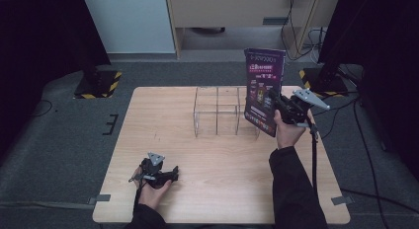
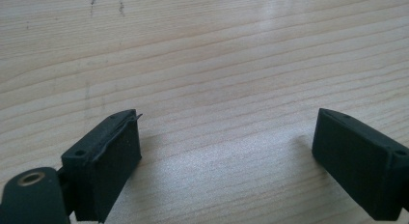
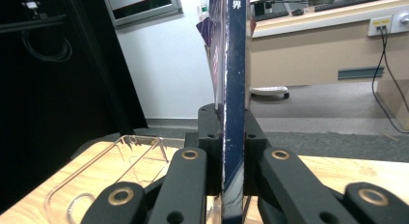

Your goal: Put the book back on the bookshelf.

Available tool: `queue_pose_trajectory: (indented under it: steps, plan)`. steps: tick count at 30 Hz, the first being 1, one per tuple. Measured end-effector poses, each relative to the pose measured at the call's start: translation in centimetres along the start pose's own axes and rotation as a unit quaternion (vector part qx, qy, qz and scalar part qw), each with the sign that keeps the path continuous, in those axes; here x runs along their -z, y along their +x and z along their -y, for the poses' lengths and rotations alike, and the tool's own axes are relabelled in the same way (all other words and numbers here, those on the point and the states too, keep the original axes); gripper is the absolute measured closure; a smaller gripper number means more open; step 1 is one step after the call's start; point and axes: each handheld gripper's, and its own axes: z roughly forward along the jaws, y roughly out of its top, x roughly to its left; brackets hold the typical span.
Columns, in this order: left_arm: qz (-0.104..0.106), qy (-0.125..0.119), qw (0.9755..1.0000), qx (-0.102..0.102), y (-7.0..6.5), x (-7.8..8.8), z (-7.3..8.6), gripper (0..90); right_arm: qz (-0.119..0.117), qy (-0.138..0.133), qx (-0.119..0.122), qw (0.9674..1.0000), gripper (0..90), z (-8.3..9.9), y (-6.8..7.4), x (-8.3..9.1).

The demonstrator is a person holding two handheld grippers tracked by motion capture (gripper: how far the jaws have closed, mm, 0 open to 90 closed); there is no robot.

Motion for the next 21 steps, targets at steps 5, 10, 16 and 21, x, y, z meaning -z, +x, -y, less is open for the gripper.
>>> queue_pose_trajectory:
  steps: [5,10,16,21]
  plan:
    - [0.0,0.0,1.0,0.0,0.0,0.0,0.0,8.9,0.004,-0.004,0.007,1.0,84.2,0.4,0.3,-0.5]
    - [0.0,0.0,1.0,0.0,0.0,0.0,0.0,8.9,0.008,-0.003,0.015,0.9999,84.2,1.1,0.8,-1.1]
    - [0.0,0.0,1.0,0.0,0.0,0.0,0.0,8.9,0.013,-0.004,0.017,0.9998,84.2,2.1,1.0,-1.5]
    - [0.0,0.0,1.0,0.0,0.0,0.0,0.0,8.9,0.014,-0.009,0.026,0.9995,84.2,2.9,1.5,-1.7]
